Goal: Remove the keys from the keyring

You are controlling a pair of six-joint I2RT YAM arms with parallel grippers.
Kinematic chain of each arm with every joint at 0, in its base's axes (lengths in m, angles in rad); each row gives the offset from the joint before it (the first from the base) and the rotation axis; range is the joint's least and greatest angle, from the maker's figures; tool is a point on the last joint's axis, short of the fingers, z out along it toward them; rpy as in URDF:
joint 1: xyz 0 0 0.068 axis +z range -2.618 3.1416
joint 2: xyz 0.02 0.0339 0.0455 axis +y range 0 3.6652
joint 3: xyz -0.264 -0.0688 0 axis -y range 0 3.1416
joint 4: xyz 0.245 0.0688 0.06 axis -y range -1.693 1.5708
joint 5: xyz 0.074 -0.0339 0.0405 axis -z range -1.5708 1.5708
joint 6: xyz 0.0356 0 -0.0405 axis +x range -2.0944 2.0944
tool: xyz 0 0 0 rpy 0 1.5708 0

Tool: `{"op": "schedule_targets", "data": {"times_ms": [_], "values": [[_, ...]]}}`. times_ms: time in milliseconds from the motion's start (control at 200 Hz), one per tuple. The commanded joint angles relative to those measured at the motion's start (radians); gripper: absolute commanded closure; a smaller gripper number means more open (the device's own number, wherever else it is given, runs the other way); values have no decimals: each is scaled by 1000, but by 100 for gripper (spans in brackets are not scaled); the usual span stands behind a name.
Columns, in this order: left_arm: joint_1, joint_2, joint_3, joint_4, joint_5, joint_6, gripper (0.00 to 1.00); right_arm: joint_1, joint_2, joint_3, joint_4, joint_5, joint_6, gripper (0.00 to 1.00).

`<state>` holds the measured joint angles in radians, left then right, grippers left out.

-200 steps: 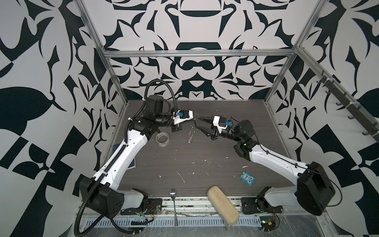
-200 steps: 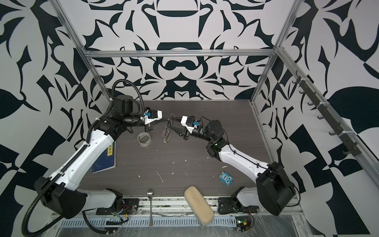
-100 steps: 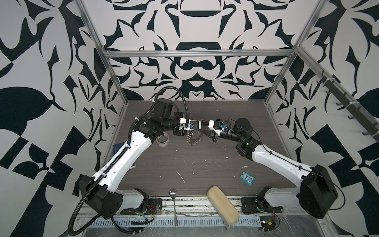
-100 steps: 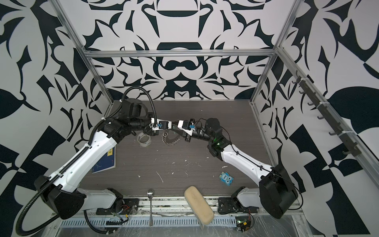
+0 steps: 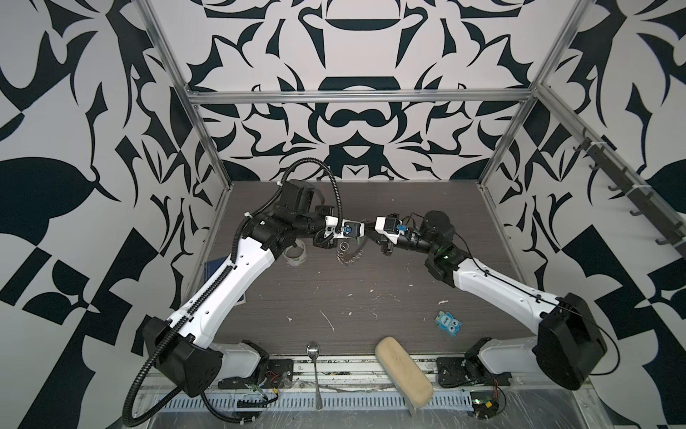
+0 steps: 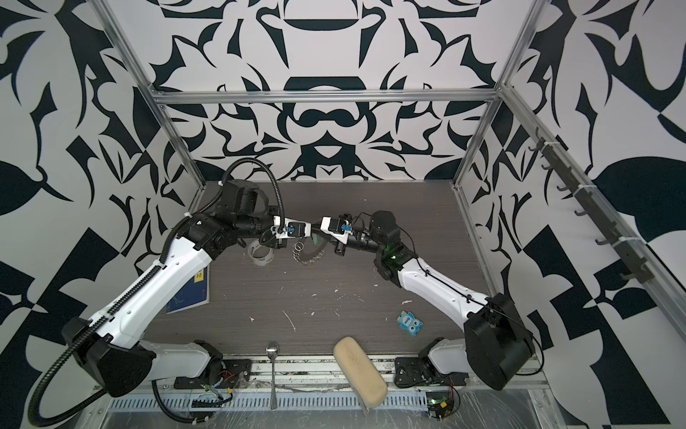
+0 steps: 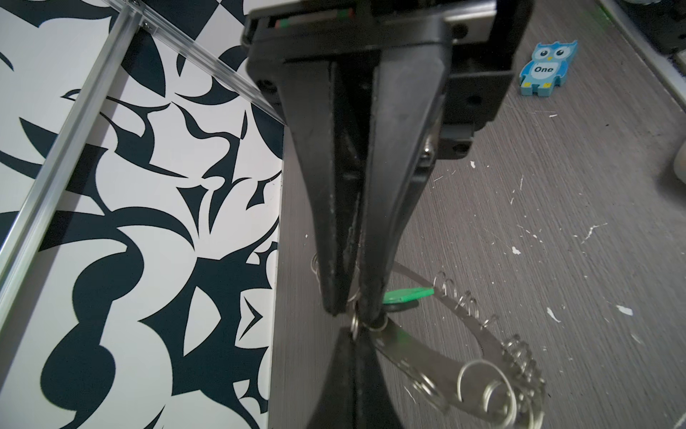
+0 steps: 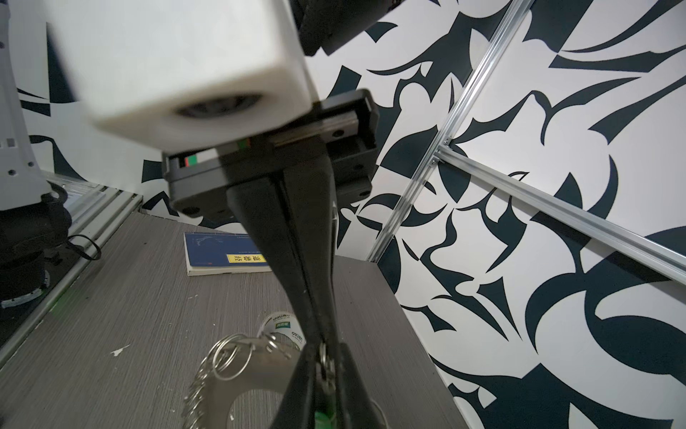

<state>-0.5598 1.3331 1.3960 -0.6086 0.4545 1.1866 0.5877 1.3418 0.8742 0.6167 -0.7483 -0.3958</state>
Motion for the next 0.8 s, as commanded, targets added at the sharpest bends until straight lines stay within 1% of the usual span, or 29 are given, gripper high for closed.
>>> {"op": "schedule_targets", "data": {"times_ms": [0, 260, 370, 465, 635, 725, 795], "values": [[-3, -2, 4, -13, 44, 16, 100, -2, 5, 52, 25, -16, -2, 85], [-4, 2, 11, -14, 44, 10, 100, -3, 29, 63, 20, -15, -6, 85], [-3, 4, 20, -23, 49, 2, 100, -2, 34, 68, 8, -18, -6, 93], [-3, 6, 29, -27, 59, -6, 100, -3, 39, 72, -9, -24, -9, 94], [-3, 11, 36, -26, 71, -16, 100, -2, 38, 85, -36, -33, -13, 92], [-3, 14, 36, -23, 73, -18, 100, -1, 35, 96, -76, -36, -30, 86], [-3, 13, 34, -22, 73, -20, 100, -1, 32, 95, -83, -33, -34, 86]]}}
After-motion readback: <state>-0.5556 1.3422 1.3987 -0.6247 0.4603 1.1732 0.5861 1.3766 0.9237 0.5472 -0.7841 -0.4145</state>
